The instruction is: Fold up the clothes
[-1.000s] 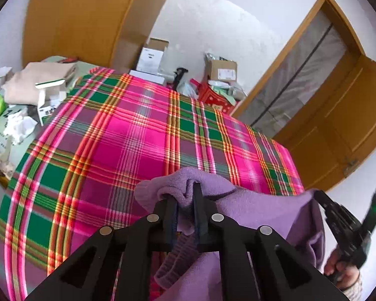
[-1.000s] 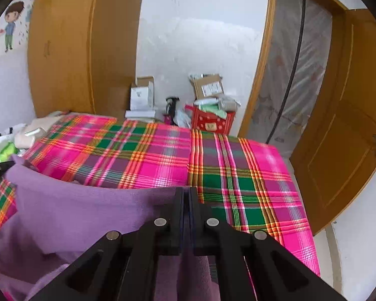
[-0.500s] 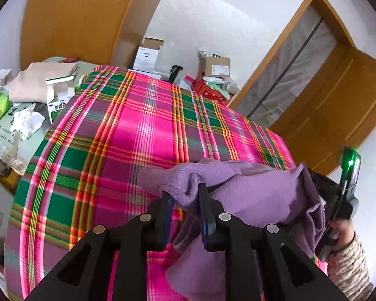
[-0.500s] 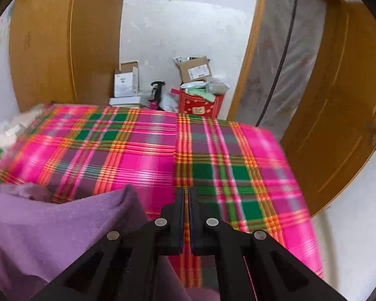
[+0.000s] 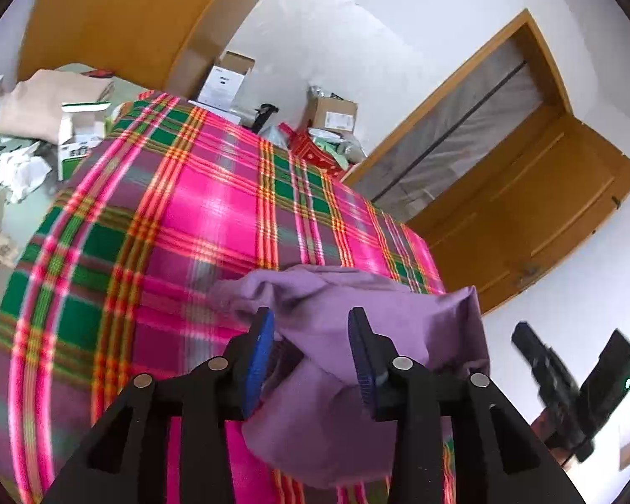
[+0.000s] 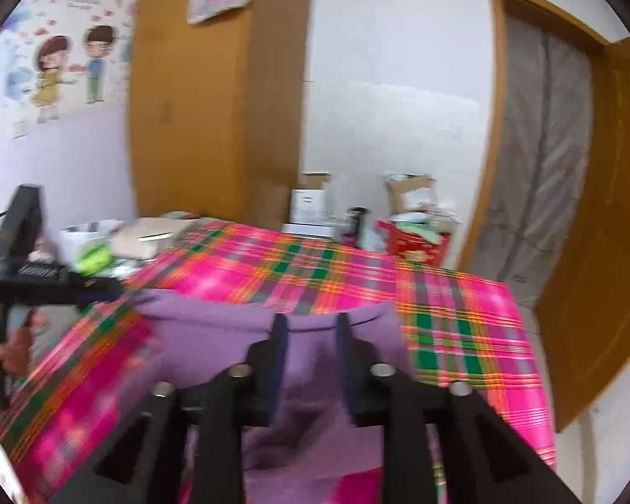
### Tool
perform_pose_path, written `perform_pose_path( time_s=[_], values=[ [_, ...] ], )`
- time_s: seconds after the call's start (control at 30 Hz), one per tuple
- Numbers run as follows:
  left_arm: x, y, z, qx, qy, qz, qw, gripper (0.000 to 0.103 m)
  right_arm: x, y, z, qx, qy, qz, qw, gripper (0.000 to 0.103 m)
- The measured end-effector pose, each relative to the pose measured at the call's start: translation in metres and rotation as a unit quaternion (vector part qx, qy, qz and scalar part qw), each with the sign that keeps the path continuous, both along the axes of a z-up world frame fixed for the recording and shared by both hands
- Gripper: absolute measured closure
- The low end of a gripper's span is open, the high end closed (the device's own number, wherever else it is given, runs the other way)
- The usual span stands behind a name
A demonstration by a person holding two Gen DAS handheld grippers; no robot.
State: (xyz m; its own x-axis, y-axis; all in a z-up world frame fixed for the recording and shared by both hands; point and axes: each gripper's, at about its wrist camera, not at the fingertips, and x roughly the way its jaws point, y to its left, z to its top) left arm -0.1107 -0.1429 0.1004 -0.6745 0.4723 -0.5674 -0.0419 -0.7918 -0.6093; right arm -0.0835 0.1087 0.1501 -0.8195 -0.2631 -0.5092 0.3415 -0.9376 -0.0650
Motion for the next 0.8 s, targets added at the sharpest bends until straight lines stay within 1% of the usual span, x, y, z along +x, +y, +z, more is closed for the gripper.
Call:
perform_pose_path(
  time_s=[0.03,0.07,0.13,0.17,0.2,0.23,0.33,0.37,0.43,0.5,0.57,0.6,0.63,0.67,0.7,0.73,0.77,0.8],
  values=[
    [0.005,-0.003,0.002,0.004,0.001,0.002,1.0,0.063,0.009,-0.009,-0.005,-0.001,-0.011,0.028,1.0,0.065],
    [0.013,-0.005,0.001,0.002,0.004,0.006,1.0,0.063,0.017,-0.019,-0.01,-0.001,-0.023,0.057,0.998,0.061],
    [0.024,-0.008,-0.003,-0.002,0.004,0.013,0.9999,0.061,0.033,-0.038,-0.022,0.004,-0.046,0.111,0.993,0.059],
    [0.027,-0.007,-0.01,-0.005,-0.003,0.011,0.9999,0.061,0.038,-0.047,-0.03,0.013,-0.056,0.132,0.99,0.059],
    [0.028,-0.005,-0.02,-0.005,-0.019,0.006,0.9998,0.061,0.044,-0.065,-0.044,0.035,-0.067,0.154,0.985,0.059],
    [0.029,-0.003,-0.029,-0.005,-0.035,0.001,0.9994,0.061,0.047,-0.076,-0.053,0.048,-0.074,0.163,0.983,0.059],
    [0.028,0.003,-0.06,0.014,-0.087,-0.002,0.9961,0.061,0.047,-0.106,-0.08,0.073,-0.091,0.186,0.976,0.054],
    [0.028,0.005,-0.066,0.018,-0.095,-0.003,0.9953,0.061,0.045,-0.116,-0.089,0.083,-0.096,0.194,0.973,0.052],
    [0.028,0.005,-0.074,0.023,-0.105,0.0,0.9942,0.061,0.043,-0.137,-0.107,0.101,-0.106,0.209,0.967,0.05],
    [0.027,0.008,-0.077,0.021,-0.107,-0.003,0.994,0.061,0.041,-0.152,-0.122,0.132,-0.108,0.198,0.965,0.05],
    [0.026,0.008,-0.078,0.025,-0.109,-0.001,0.9937,0.061,0.032,-0.158,-0.129,0.143,-0.12,0.175,0.967,0.05],
    [0.025,0.008,-0.079,0.027,-0.11,0.001,0.9936,0.061,0.027,-0.158,-0.13,0.14,-0.125,0.163,0.969,0.051],
    [0.025,0.008,-0.079,0.029,-0.111,0.002,0.9934,0.061,0.021,-0.156,-0.131,0.137,-0.13,0.15,0.971,0.058],
    [0.024,0.009,-0.081,0.032,-0.111,0.003,0.9933,0.061,0.016,-0.153,-0.131,0.132,-0.131,0.132,0.974,0.071],
    [0.023,0.009,-0.082,0.035,-0.112,0.004,0.9931,0.061,0.013,-0.15,-0.129,0.125,-0.13,0.123,0.976,0.077],
    [0.022,0.009,-0.083,0.037,-0.113,0.006,0.9929,0.061,0.01,-0.147,-0.126,0.118,-0.129,0.114,0.978,0.09],
    [0.022,0.009,-0.084,0.041,-0.113,0.005,0.9927,0.061,0.01,-0.144,-0.124,0.114,-0.126,0.109,0.979,0.096],
    [0.021,0.01,-0.085,0.046,-0.116,0.005,0.9922,0.061,0.011,-0.14,-0.12,0.109,-0.119,0.106,0.981,0.096]
  ],
)
